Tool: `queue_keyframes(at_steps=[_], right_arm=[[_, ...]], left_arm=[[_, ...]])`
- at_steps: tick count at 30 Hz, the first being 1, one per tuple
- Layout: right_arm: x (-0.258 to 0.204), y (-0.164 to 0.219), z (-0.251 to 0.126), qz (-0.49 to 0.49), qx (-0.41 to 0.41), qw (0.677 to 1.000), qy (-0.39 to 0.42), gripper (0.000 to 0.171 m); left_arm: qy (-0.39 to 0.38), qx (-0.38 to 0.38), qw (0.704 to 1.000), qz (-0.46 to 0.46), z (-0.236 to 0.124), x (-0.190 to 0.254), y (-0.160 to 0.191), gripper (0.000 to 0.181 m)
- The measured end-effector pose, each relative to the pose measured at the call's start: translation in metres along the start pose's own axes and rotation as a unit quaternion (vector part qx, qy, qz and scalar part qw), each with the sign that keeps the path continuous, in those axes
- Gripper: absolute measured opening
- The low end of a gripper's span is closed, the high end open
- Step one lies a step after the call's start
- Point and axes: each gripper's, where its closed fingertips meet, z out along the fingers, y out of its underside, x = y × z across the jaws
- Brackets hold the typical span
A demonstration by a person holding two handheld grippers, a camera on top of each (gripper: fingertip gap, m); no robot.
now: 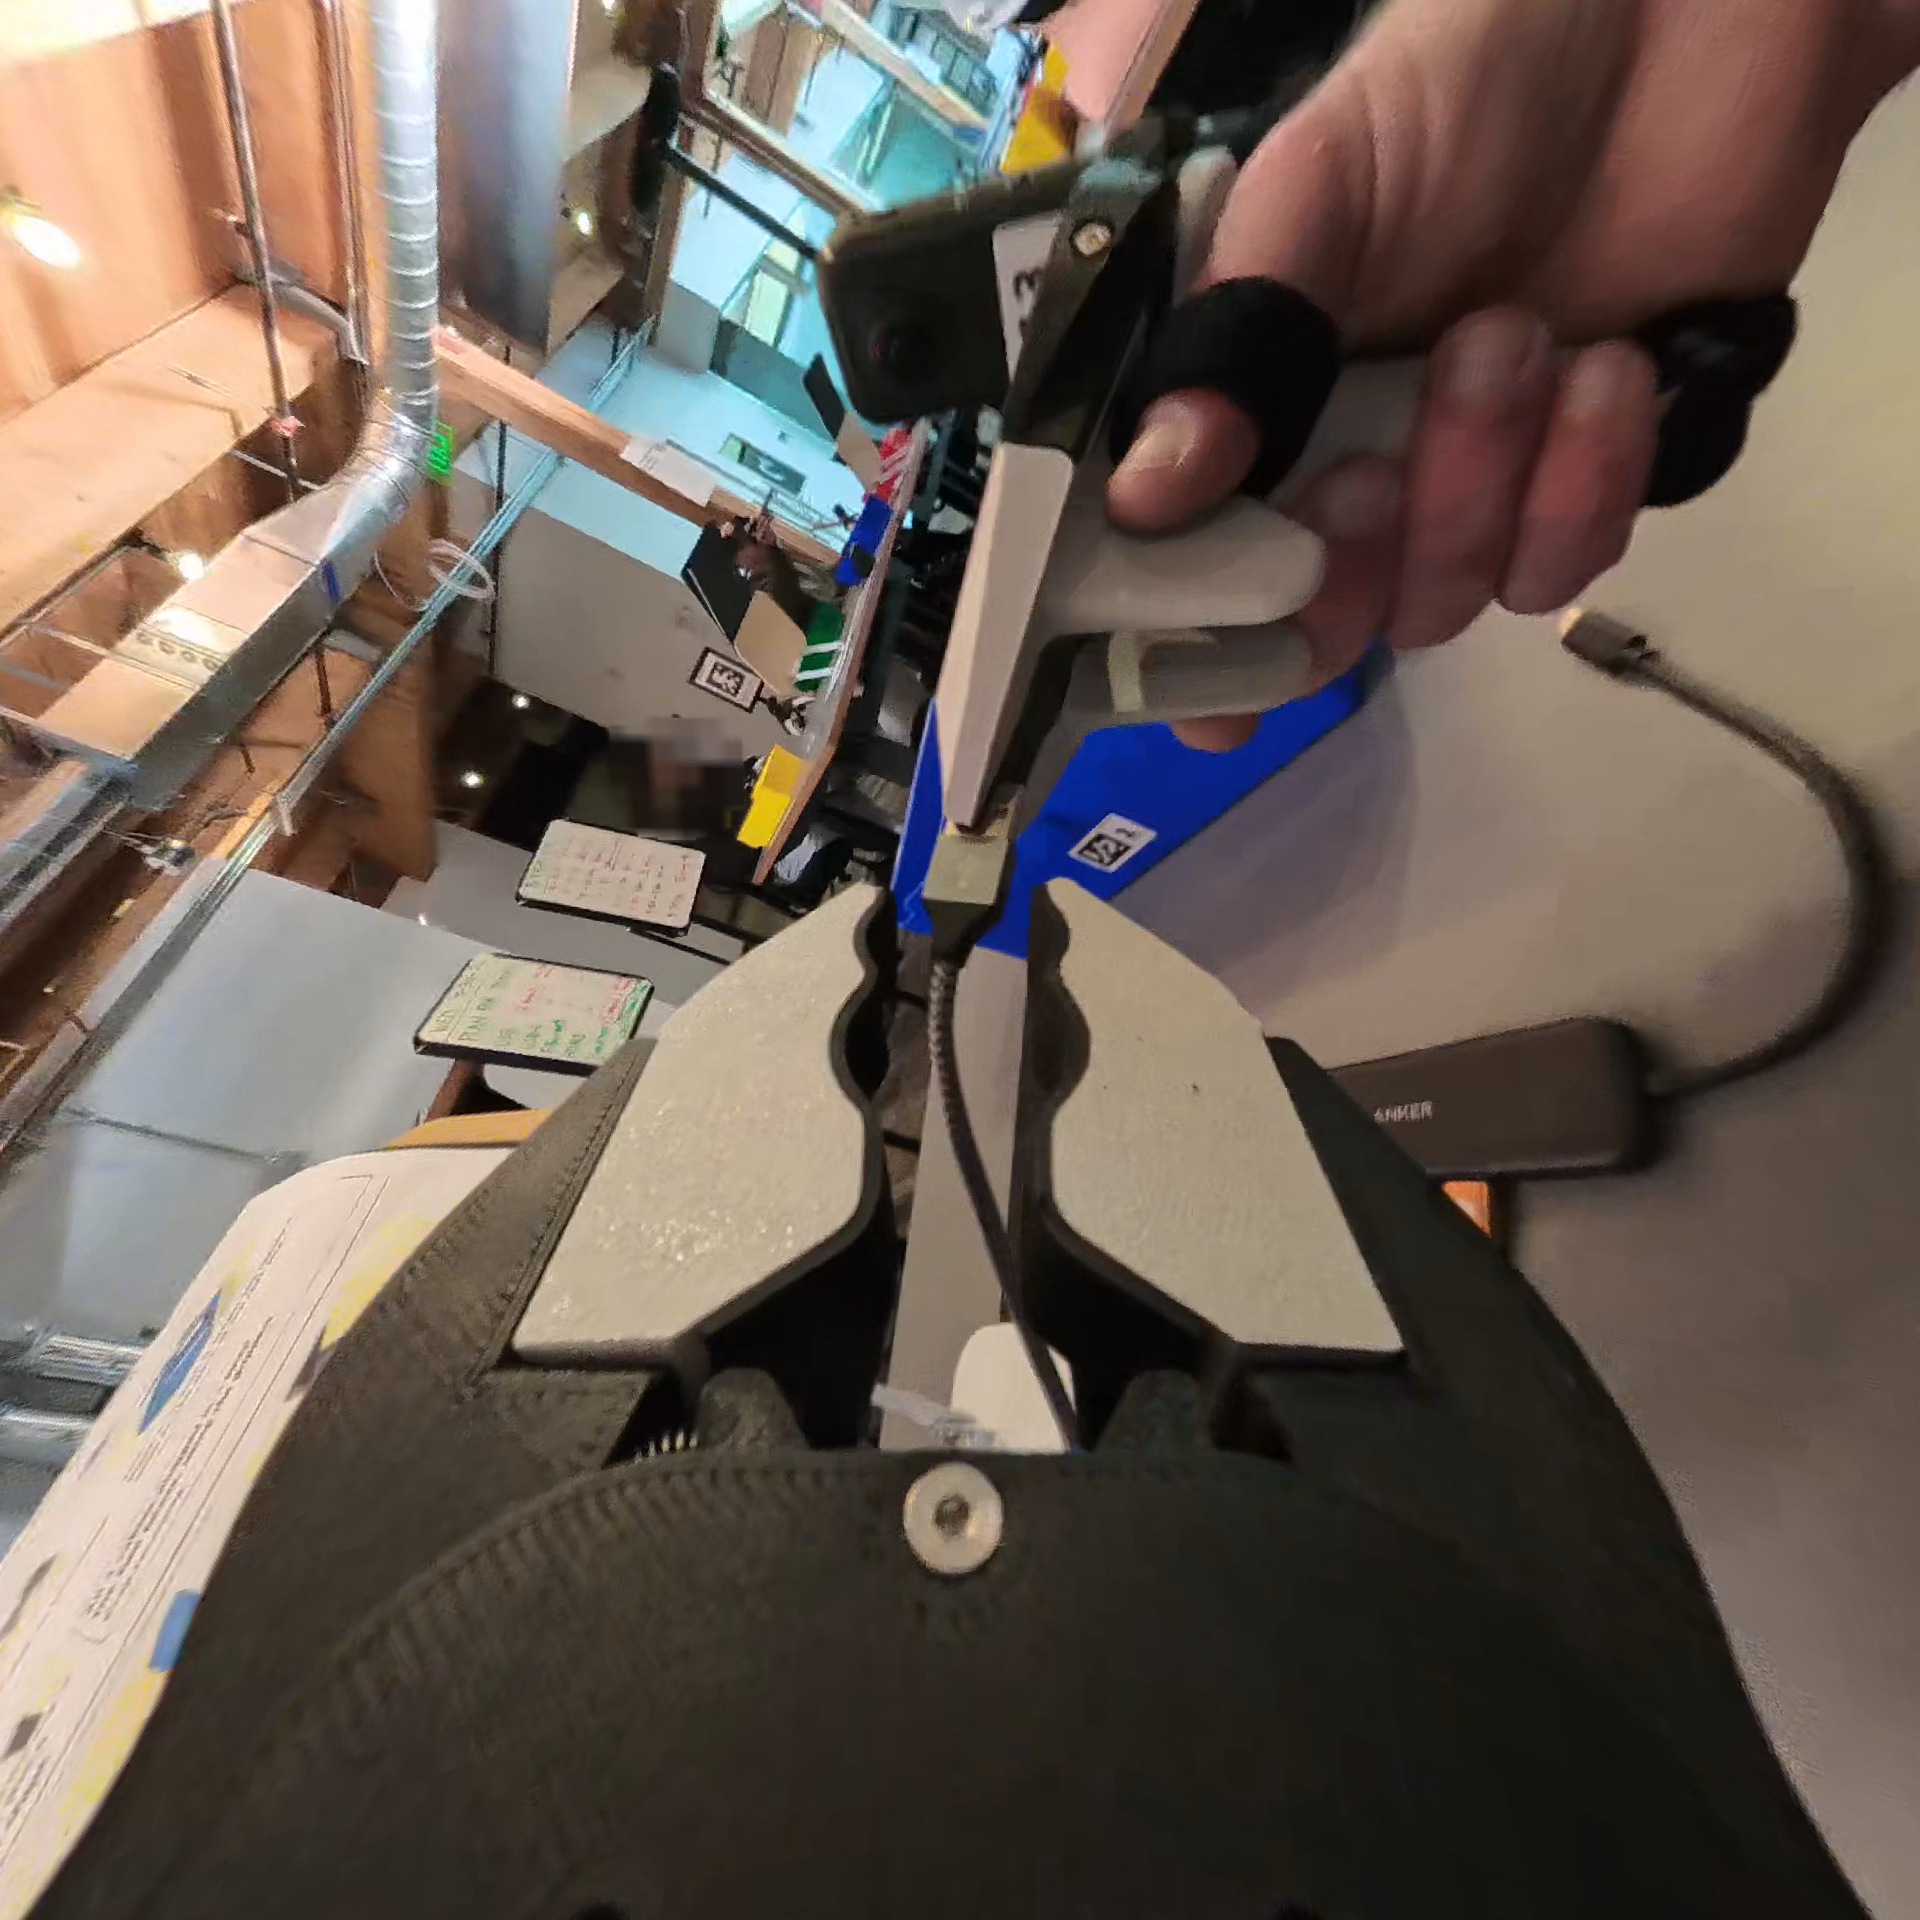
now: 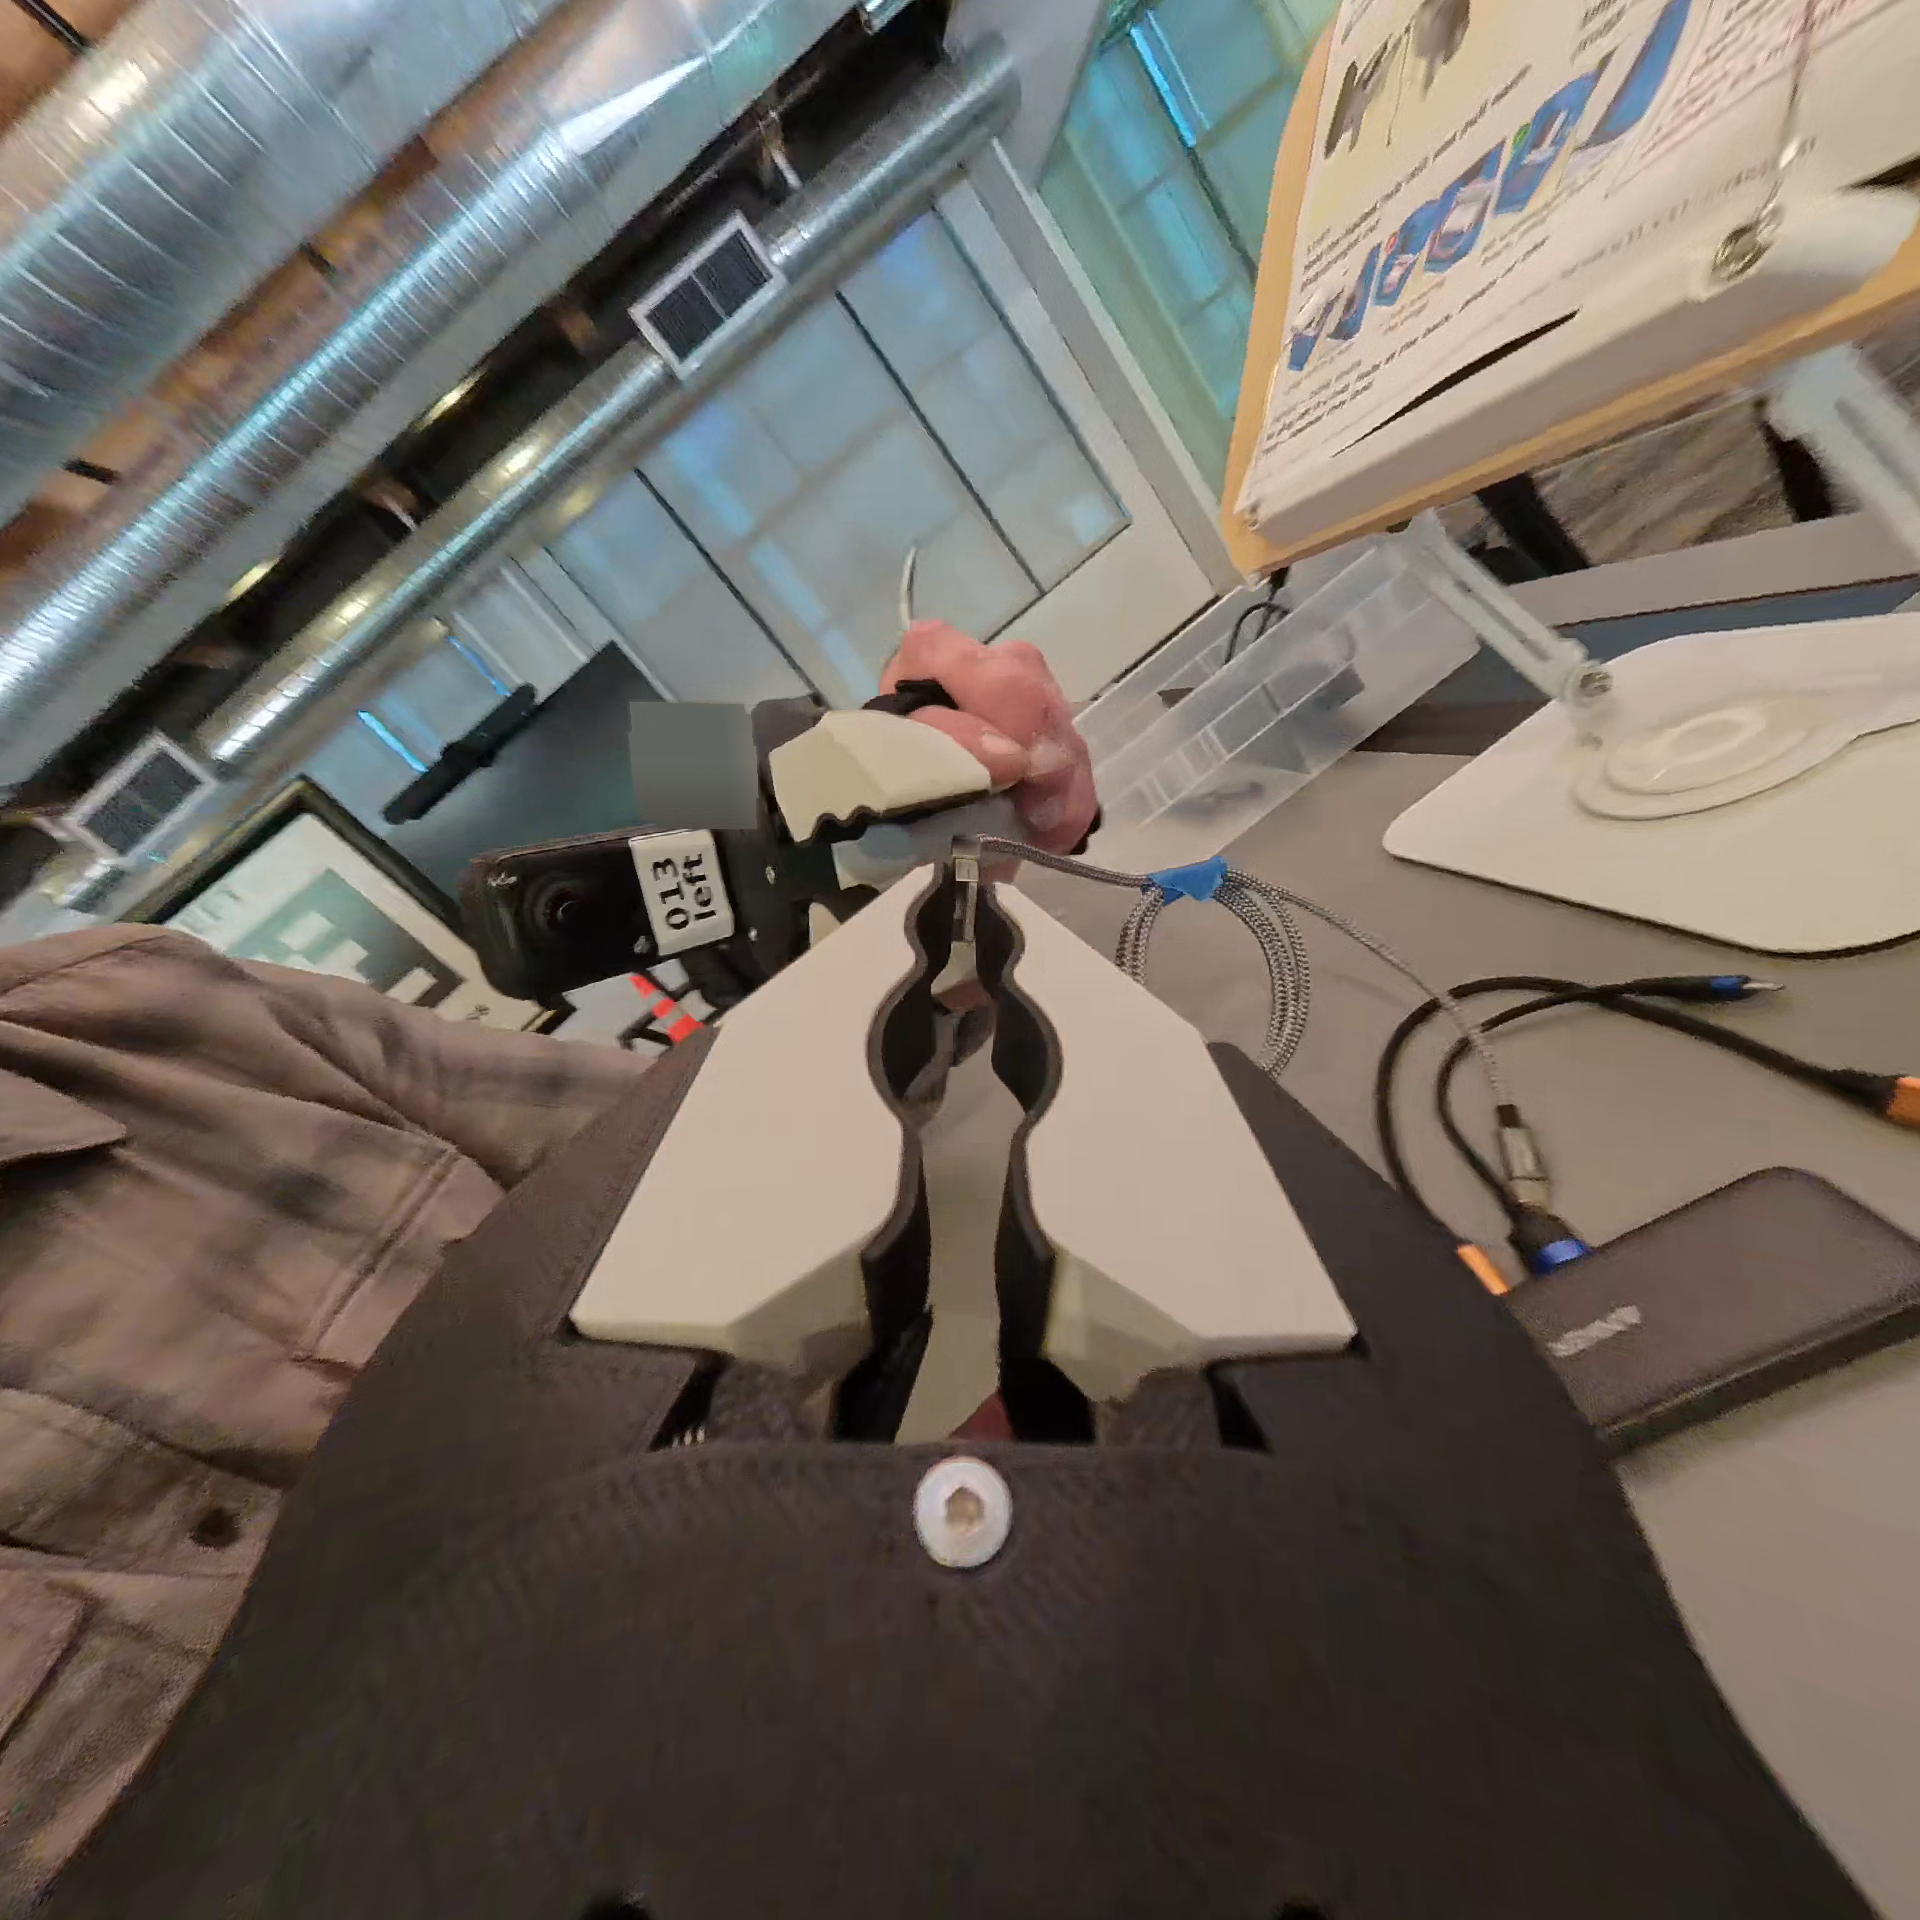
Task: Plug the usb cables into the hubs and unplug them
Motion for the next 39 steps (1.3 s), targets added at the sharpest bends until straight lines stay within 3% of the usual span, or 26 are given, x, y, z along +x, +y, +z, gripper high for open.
queue_keyframes(at_steps=[3, 13, 15, 18, 19, 21, 23, 26, 30, 33, 36, 39], right_arm=[[-0.005, 0.006, -0.001, 0.018, 0.003, 1.000, -0.024, 0.002], [-0.013, 0.007, -0.002, 0.057, -0.007, 0.996, -0.064, 0.003], [-0.008, 0.006, -0.001, 0.029, -0.017, 0.999, -0.035, 0.028], [-0.010, -0.001, -0.007, -0.110, -0.029, 0.993, 0.028, 0.039], [-0.009, -0.004, -0.009, -0.192, -0.043, 0.978, 0.073, 0.038], [-0.006, -0.003, -0.011, -0.368, -0.108, 0.909, 0.162, 0.035], [-0.015, -0.003, -0.004, -0.478, -0.151, 0.843, 0.195, 0.035], [-0.022, -0.006, 0.007, -0.583, -0.169, 0.763, 0.224, 0.028], [-0.025, -0.003, 0.014, -0.688, -0.202, 0.655, 0.240, 0.011], [-0.018, 0.005, 0.016, -0.734, -0.253, 0.580, 0.245, 0.012], [-0.010, 0.010, 0.017, -0.760, -0.283, 0.531, 0.246, 0.005], [-0.011, 0.012, 0.017, -0.756, -0.276, 0.544, 0.237, 0.003]], left_arm=[[0.013, 0.010, 1.000, 0.005, 0.001, 0.007, -0.006, 0.016], [0.050, 0.017, 0.998, -0.029, -0.005, 0.010, -0.014, 0.014], [0.062, 0.027, 0.995, -0.076, -0.005, 0.008, -0.015, 0.015], [0.098, 0.036, 0.976, -0.193, -0.007, 0.005, -0.007, 0.015], [0.131, 0.047, 0.960, -0.241, -0.009, 0.008, -0.007, 0.014], [0.164, 0.083, 0.926, -0.330, -0.013, 0.004, -0.009, 0.014], [0.223, 0.129, 0.876, -0.408, -0.021, 0.005, -0.015, 0.014], [0.262, 0.155, 0.838, -0.453, -0.026, 0.009, -0.016, 0.014], [0.266, 0.167, 0.818, -0.481, -0.027, 0.006, -0.014, 0.014], [0.280, 0.161, 0.808, -0.493, -0.027, 0.009, -0.014, 0.014], [0.289, 0.139, 0.811, -0.490, -0.023, 0.015, -0.015, 0.014], [0.293, 0.139, 0.807, -0.494, -0.025, 0.014, -0.015, 0.014]])
